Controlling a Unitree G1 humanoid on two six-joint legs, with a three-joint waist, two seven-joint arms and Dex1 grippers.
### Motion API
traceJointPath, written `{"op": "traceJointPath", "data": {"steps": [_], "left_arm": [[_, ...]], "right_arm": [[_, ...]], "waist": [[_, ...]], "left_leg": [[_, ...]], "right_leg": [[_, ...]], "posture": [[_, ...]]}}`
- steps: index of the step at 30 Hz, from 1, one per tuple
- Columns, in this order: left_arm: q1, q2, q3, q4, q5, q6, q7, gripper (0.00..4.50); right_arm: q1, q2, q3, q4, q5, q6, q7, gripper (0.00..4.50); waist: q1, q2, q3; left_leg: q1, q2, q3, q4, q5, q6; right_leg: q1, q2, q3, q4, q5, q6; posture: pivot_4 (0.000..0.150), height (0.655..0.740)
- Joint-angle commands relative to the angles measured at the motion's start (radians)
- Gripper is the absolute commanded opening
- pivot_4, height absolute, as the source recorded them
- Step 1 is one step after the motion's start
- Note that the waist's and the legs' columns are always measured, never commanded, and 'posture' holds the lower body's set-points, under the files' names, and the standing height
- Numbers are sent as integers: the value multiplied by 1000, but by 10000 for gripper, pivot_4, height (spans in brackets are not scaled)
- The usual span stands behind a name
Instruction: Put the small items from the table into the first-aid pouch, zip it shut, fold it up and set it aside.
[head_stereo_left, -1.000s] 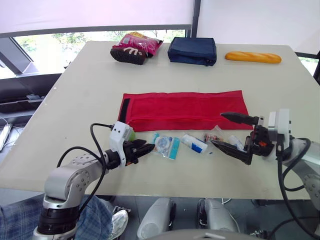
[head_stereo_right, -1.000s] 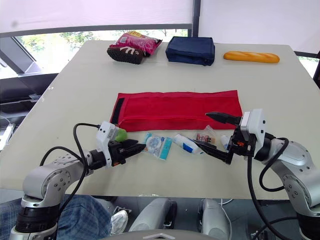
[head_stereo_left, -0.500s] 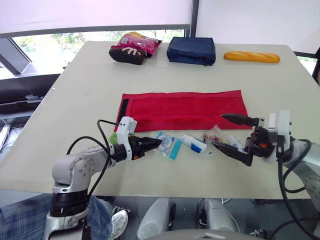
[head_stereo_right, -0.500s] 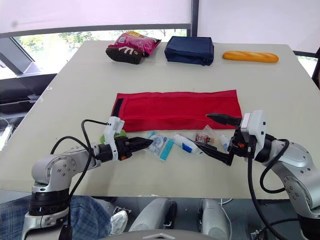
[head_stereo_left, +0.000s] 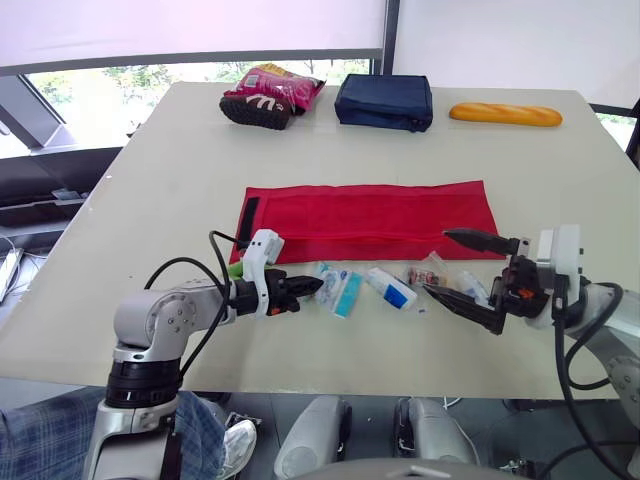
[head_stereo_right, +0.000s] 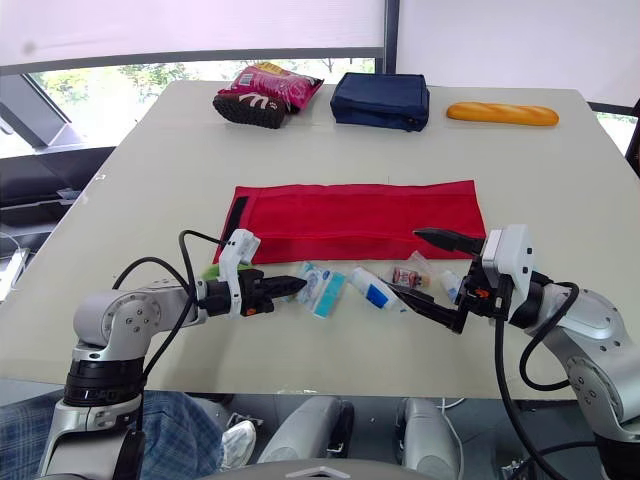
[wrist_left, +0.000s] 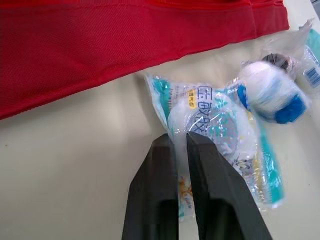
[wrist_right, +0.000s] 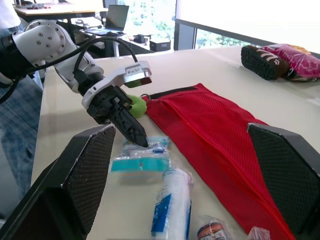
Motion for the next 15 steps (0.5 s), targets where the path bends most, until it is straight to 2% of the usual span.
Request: {"op": "traceJointPath", "data": {"steps": [1, 3, 8, 12, 15], "left_arm": [[4, -24, 42, 10, -46, 33, -7, 479], [-2, -39, 94, 5, -78, 50, -1, 479], [-24, -2, 275, -61, -207, 72, 5, 479], [-75, -4, 299, -70, -231, 69, 57, 479], [-129, -50, 259, -103, -238, 30, 79, 479]], "right_arm": [[3, 5, -20, -45, 5, -22, -7, 45000], [5, 6, -21, -46, 8, -21, -8, 45000], [2, 17, -27, -46, 50, -5, -15, 45000], [-31, 36, -15, -39, 89, 35, -59, 45000], [-73, 74, -4, -55, 211, 162, -209, 45000]], "waist": [[0, 0, 0], [0, -1, 0], [-5, -2, 2], [-2, -2, 1], [1, -3, 2]], "left_leg": [[0, 0, 0, 0, 0, 0], [0, 0, 0, 0, 0, 0], [-1, 1, 0, 0, 0, 0], [-1, 1, 0, 0, 1, -1], [-1, 0, 0, 0, 1, -1]], "right_leg": [[0, 0, 0, 0, 0, 0], [0, 0, 0, 0, 0, 0], [-1, 1, 0, 0, 0, 0], [-2, 1, 0, 0, 0, 0], [-1, 0, 0, 0, 0, 0]], "posture": [[1500, 7395], [1500, 7395], [1500, 7395], [1500, 7395], [1500, 7395]]}}
